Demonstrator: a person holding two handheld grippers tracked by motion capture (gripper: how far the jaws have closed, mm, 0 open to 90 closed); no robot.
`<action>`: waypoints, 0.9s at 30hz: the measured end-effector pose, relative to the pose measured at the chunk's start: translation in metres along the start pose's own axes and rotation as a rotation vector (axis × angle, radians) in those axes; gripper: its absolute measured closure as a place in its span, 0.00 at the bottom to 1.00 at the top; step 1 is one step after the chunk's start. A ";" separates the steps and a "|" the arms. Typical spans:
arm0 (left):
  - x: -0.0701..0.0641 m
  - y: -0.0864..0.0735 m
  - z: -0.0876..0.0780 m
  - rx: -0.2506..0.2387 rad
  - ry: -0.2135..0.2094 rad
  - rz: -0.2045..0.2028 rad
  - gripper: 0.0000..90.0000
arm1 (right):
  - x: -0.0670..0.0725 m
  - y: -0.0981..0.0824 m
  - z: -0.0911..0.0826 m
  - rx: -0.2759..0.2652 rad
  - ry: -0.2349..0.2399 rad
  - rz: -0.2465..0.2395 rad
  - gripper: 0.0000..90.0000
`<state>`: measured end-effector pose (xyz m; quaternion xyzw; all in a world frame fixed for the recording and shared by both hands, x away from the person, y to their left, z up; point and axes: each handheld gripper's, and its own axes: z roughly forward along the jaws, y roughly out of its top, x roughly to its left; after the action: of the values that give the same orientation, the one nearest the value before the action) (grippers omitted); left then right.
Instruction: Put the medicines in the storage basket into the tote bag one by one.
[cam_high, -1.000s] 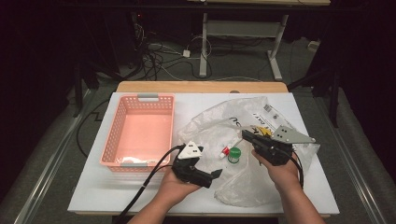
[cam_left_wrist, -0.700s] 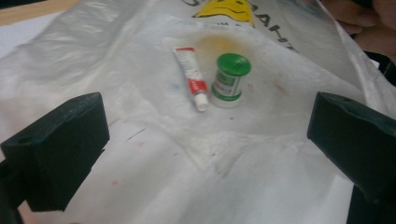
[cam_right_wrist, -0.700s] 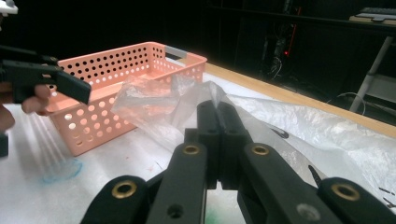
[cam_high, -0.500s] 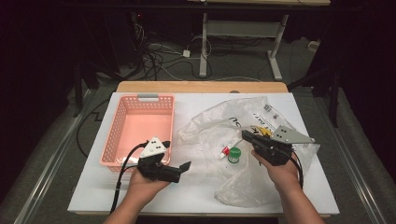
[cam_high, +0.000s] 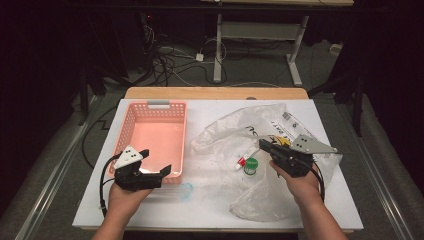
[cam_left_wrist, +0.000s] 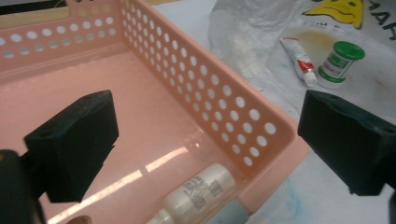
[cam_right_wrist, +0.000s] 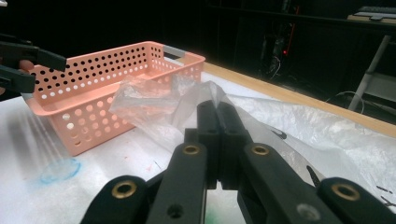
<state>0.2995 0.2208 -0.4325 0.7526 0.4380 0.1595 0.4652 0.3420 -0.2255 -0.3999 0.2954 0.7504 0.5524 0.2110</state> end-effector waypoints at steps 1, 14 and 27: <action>0.002 -0.001 -0.001 0.001 0.003 -0.009 0.08 | 0.000 0.000 0.000 -0.001 0.000 0.000 1.00; 0.007 -0.003 -0.006 -0.007 -0.010 -0.022 0.35 | 0.000 -0.001 0.001 0.006 0.001 -0.005 1.00; 0.005 -0.001 -0.006 0.014 0.009 0.003 0.86 | -0.001 -0.001 0.001 0.007 0.001 -0.001 1.00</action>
<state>0.2982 0.2282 -0.4309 0.7557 0.4400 0.1603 0.4578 0.3429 -0.2256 -0.4015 0.2955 0.7525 0.5498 0.2101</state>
